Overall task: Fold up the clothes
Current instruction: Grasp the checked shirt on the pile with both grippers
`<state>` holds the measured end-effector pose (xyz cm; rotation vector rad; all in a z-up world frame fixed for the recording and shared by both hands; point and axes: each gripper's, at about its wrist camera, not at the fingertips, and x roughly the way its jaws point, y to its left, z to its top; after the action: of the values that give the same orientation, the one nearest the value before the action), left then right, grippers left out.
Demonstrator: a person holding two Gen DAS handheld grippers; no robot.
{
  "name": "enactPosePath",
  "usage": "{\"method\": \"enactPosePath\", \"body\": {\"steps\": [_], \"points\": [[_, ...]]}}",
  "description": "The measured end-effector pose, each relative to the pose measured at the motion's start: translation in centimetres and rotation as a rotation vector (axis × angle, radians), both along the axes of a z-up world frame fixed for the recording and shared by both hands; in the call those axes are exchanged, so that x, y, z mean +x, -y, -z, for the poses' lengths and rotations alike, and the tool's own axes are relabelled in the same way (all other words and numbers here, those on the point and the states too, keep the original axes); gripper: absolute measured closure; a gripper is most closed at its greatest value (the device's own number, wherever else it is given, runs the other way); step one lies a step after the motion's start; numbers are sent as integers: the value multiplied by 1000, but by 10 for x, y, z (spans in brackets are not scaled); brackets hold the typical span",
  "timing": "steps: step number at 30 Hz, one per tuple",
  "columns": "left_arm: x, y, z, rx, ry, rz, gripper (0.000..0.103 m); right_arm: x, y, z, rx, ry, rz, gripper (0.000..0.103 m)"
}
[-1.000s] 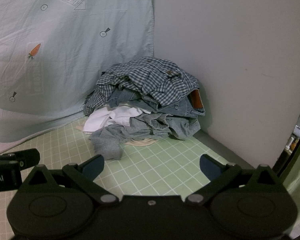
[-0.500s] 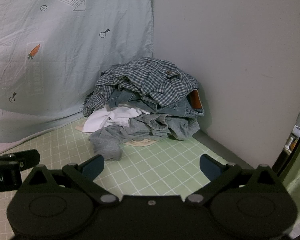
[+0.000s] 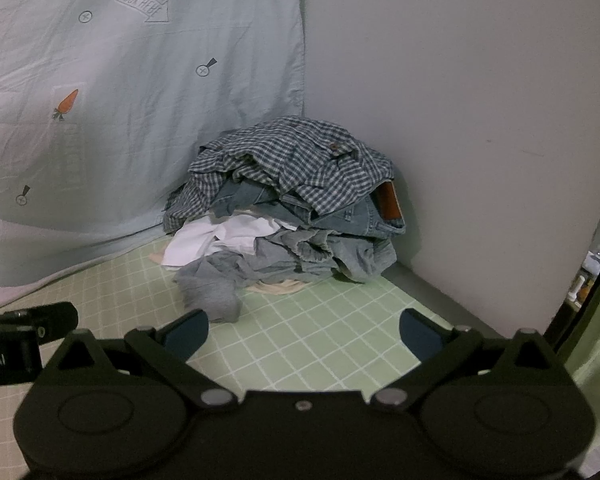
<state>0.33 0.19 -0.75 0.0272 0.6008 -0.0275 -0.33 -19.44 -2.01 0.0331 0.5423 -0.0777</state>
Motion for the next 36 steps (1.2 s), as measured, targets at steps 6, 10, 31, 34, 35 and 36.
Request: {"method": "enactPosePath", "body": {"steps": [6,10,31,34,35,36], "points": [[19,-2,3,-52,-42,21,0,18,11,0,32,23,10,0],[44,-6,3,-86,-69,14,0,42,23,1,76,23,20,0],[309,7,3,-252,-97,39,20,295,120,13,133,109,161,18],[351,15,16,-356,-136,64,20,325,125,25,100,66,125,20],[362,18,21,-396,-150,75,20,332,124,29,95,53,112,23],[370,22,26,-423,-158,83,20,337,125,33,92,45,97,28]]}}
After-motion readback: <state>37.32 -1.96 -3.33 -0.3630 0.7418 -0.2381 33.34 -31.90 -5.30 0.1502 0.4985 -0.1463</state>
